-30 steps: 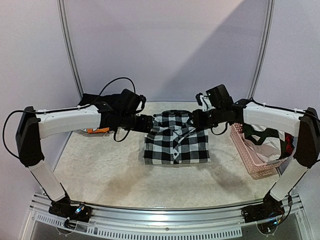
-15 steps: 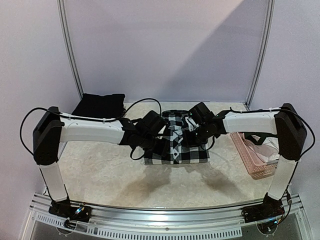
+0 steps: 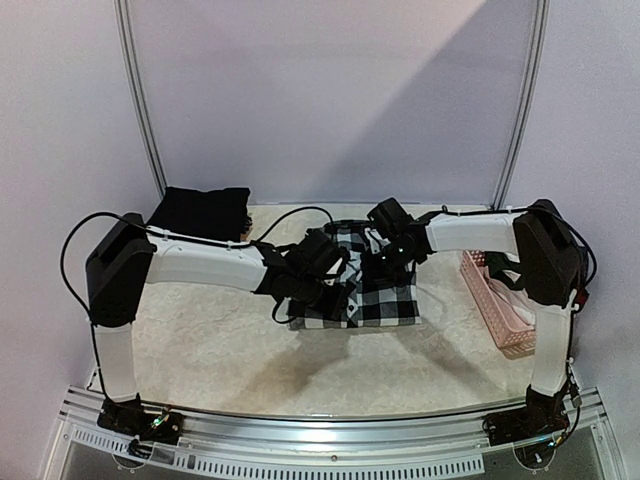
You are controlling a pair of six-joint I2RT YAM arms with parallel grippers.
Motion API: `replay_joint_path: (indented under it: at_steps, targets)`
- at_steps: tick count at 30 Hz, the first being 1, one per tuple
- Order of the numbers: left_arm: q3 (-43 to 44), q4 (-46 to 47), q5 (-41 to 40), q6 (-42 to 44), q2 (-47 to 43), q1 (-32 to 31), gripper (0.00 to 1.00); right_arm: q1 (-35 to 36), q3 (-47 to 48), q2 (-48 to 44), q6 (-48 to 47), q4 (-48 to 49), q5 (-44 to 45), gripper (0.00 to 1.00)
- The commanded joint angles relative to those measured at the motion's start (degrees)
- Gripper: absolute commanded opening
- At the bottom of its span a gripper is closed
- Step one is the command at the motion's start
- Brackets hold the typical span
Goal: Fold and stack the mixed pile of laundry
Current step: Smooth out the 2/3-rectangle-folded shirt at the center of the board.
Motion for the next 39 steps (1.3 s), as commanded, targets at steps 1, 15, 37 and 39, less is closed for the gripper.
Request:
replay_joint_path:
  at_steps: [1,15,37,39]
  targets:
    - [0.3,1.1,0.7,0.8,0.8,-0.6,0.49,-1.9,4.1,3.5,-2.0,-2.0,0.7,0.07]
    - [-3.4,0.1,-2.5,2.9,-4.6,-2.2,0.61,-6.6,17.1,13.7,0.1,1.2,-6.2,0.08]
    - [-3.6,-5.4,-13.3,8.3,-9.2,-3.0,0.62,-2.3,-12.5,-14.7,3.0,8.1,-8.3,0.27]
    - [-3.7,-5.1,-12.5,8.0,-8.7,-2.5,0.61,-0.5,-17.0,-16.8,4.1,11.9,-9.9,0.25]
